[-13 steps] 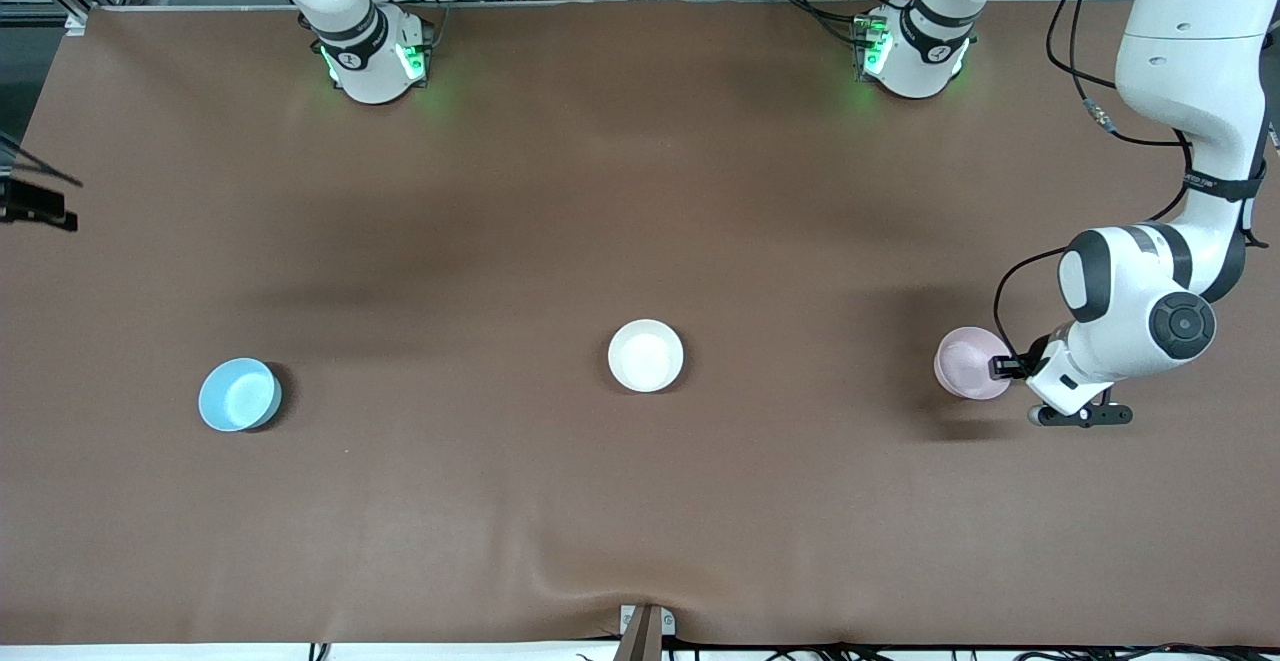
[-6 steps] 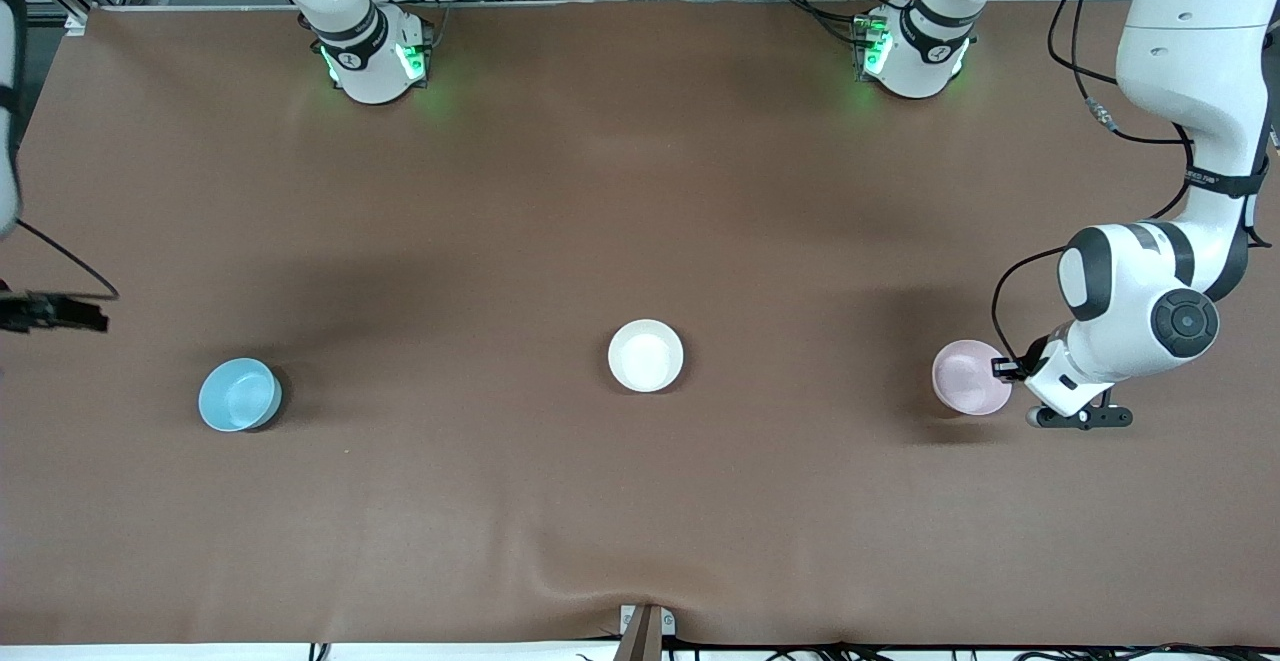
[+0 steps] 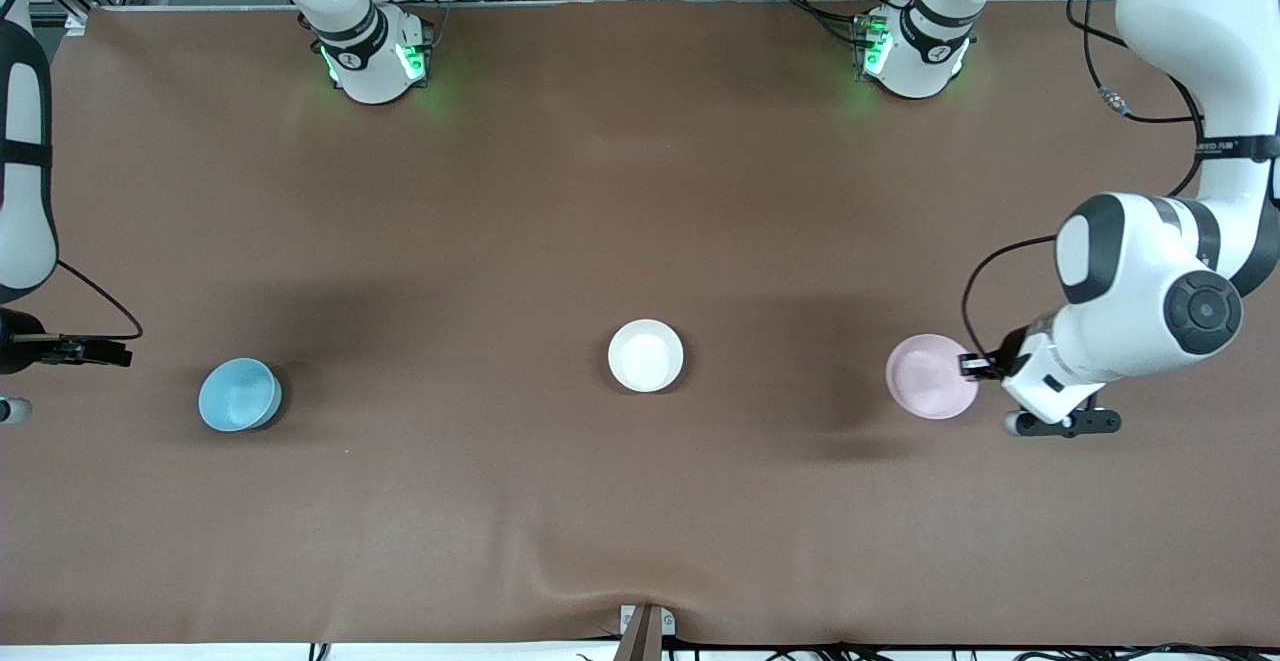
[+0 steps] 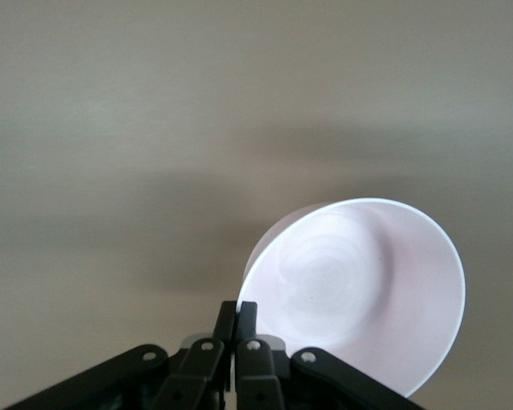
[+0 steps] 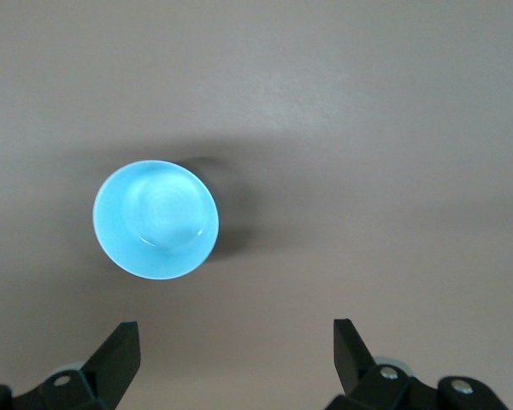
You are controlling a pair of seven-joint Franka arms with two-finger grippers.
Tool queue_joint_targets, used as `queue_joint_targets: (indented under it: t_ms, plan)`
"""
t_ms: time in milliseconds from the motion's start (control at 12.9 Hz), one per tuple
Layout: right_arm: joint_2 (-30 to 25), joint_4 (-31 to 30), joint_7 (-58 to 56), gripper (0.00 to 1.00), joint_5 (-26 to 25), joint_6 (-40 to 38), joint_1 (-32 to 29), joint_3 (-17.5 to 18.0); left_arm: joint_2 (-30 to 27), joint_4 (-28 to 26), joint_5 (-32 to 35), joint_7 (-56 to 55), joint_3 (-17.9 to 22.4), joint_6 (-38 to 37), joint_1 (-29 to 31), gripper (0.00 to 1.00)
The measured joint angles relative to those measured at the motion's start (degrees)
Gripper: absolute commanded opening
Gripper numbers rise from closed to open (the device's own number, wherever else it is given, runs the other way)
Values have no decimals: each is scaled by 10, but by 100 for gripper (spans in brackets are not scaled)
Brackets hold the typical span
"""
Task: Stack pink and blue bowls on white bowl
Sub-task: 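Carry the pink bowl onto the white bowl while the right gripper approaches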
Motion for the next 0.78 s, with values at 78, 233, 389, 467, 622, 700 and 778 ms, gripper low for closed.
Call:
queue_joint_targets:
  t_ms: [78,233,389,467,622,700,778]
  plan:
    - [0,0,7,100,24,0,-1,0,1,18,0,-33,-4,-11,-25,0]
    - [1,0,33,100,56,0,-4,-1,4,34,0,-118,-5,-17,-90,0]
    - [2,0,45,100,59,1,-3,2,17,52,0,-182,-5,-17,-146,0]
    - [3,0,46,100,59,2,-3,3,28,65,0,-203,-5,-16,-168,0]
    - [3,0,48,100,60,3,-3,3,54,90,-1,-241,-5,-6,-206,0]
    - [3,0,48,100,61,3,-2,4,67,98,-1,-254,-5,9,-223,0]
    - [4,0,48,100,62,3,-2,4,81,103,-1,-267,-5,31,-239,0]
